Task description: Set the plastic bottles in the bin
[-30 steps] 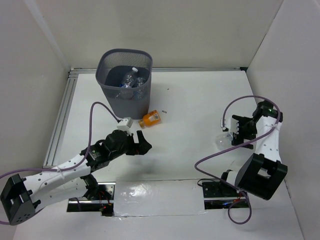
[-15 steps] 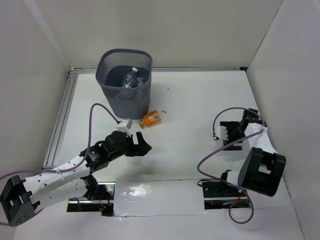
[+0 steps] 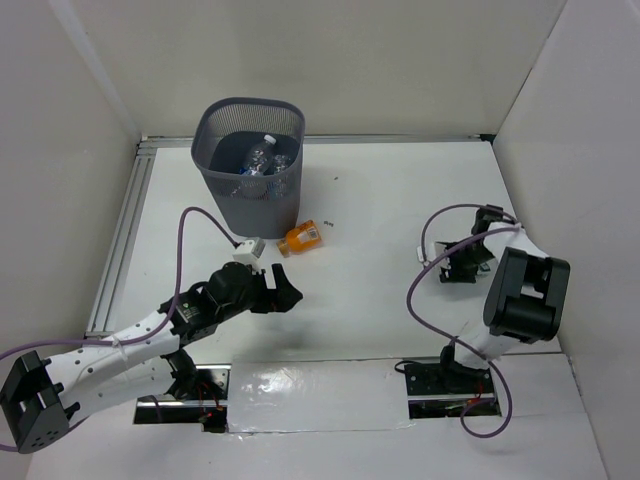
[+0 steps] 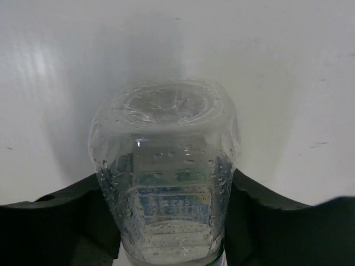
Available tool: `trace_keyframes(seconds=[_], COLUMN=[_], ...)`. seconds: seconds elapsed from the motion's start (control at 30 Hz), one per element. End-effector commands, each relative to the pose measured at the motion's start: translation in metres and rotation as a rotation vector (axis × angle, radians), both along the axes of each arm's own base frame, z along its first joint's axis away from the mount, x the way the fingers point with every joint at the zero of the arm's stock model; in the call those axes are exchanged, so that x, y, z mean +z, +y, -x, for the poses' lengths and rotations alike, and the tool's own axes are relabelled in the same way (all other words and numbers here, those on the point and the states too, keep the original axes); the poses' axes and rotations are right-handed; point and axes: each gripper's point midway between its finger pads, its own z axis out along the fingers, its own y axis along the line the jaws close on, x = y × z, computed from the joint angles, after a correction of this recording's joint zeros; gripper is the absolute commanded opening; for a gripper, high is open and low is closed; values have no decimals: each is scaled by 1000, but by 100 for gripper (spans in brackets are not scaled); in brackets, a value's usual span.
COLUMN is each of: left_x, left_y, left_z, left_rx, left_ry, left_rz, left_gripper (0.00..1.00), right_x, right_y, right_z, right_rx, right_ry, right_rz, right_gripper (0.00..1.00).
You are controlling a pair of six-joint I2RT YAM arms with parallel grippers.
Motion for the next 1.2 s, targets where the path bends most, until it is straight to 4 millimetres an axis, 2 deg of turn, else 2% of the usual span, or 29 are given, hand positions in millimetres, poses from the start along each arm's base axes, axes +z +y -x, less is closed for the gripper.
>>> trace_keyframes(seconds=[0.0, 0.03, 0.07, 0.13, 0.17, 0.2, 0.23, 0.27, 0.3, 0.33, 0.37, 0.4, 0.43, 0.5, 0.53, 0.57, 0.63, 0.67, 0.73, 0.77, 0.83, 0.87, 0.9, 0.93, 0.97, 1.07, 1.1, 1.17], left_x=[17, 20, 19, 19, 18, 16, 11, 6, 2, 1, -5, -4, 0, -8, -5, -7, -6, -3, 0, 2, 6, 9, 10, 10, 17, 24, 31, 28], left_y=[-5, -5, -5, -6, -7, -7, -10, -11, -15, -16, -18, -21, -27, -30, -34, -34, -36, -36, -35, -34, -30, -29, -27, -24, -20, -13, -11, -4], left_z=[-3, -3, -4, -5, -6, -6, -6, -5, -6, -8, -6, -7, -7, -8, -8, -8, -8, -11, -13, -11, -12, -10, -10, -7, -9, -8, -10, -7], left_rx=[3, 3, -2, -2, -2, -7, -26, -34, -61, -69, -86, -112, -137, -159, -179, -180, -190, -181, -173, -172, -158, -152, -138, -139, -113, -86, -73, -62], left_ry=[-23, -23, -28, -29, -29, -29, -24, -10, -10, -11, 2, -4, -11, 5, -5, 2, -8, -18, -28, -29, -41, -49, -48, -44, -57, -71, -91, -80], left_rz=[51, 51, 46, 47, 47, 33, 20, 12, -11, -26, -43, -54, -57, -95, -108, -115, -131, -129, -127, -126, -127, -116, -115, -119, -110, -100, -88, -112], left_gripper=[98, 98, 98, 98, 98, 98, 98, 98, 98, 98, 98, 96, 96, 95, 95, 95, 95, 95, 95, 95, 95, 95, 95, 95, 95, 95, 95, 95], right_x=[28, 39, 70, 113, 158, 194, 214, 279, 309, 335, 397, 421, 443, 497, 508, 528, 533, 528, 517, 502, 478, 461, 458, 444, 437, 448, 465, 479], right_y=[18, 28, 35, 80, 96, 121, 154, 174, 211, 230, 249, 280, 295, 324, 347, 361, 391, 406, 426, 443, 460, 473, 478, 486, 492, 489, 477, 461], right_z=[-25, -30, -51, -67, -91, -107, -113, -140, -135, -142, -156, -145, -145, -153, -145, -155, -153, -164, -169, -172, -179, -179, -176, -178, -177, -181, -180, -181], right_rx=[82, 81, 89, 60, 60, 68, 0, 30, -25, -30, 27, -8, 7, 49, 45, 68, 48, 57, 54, 32, 9, -6, -1, -16, -8, -14, -2, -7], right_ry=[-45, -48, -114, -150, -238, -304, -249, -397, -318, -329, -488, -412, -435, -510, -415, -422, -281, -251, -187, -118, -54, -3, 6, 37, 34, -16, -60, -103], right_rz=[-85, -121, -142, -291, -335, -429, -535, -614, -773, -851, -948, -1068, -1128, -1247, -1323, -1383, -1473, -1500, -1538, -1549, -1556, -1541, -1540, -1521, -1507, -1526, -1542, -1536], right_gripper=[51, 40, 35, 33, 33, 33, 31, 31, 31, 31, 30, 30, 30, 30, 30, 32, 34, 36, 41, 52, 66, 84, 92, 100, 100, 100, 100, 100])
